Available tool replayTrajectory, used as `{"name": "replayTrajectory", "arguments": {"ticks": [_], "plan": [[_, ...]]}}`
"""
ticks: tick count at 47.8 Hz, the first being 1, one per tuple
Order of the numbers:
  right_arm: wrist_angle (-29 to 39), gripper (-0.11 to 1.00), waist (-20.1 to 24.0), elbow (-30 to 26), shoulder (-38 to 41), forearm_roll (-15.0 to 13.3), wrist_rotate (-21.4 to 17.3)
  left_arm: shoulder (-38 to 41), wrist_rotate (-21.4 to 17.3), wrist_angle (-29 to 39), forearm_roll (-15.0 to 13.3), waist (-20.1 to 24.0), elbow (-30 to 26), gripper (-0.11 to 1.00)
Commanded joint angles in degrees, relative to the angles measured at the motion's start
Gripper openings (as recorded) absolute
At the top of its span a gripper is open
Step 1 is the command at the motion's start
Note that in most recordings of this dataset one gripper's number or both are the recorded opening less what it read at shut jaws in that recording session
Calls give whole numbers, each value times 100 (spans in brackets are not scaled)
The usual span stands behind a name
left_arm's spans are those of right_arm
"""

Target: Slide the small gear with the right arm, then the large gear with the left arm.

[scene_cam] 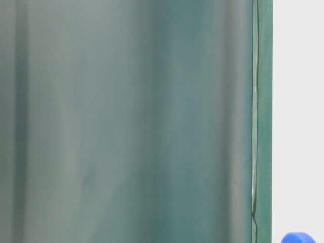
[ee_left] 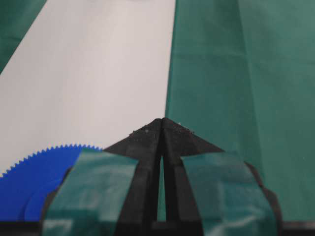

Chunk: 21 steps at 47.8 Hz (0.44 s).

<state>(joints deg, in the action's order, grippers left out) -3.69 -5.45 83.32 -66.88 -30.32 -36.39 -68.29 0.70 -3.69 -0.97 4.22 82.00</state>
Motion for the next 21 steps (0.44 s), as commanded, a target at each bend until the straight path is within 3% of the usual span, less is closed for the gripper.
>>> {"name": "replayTrajectory", "arguments": {"ticks": [1,21], "plan": [[-18,50,-18,-53,44,-9,0,44,-9,-44,-9,26,-62,0],[-26,50,-18,-26,44,-9,0,35,-9,-53,0,26,-26,0]]}}
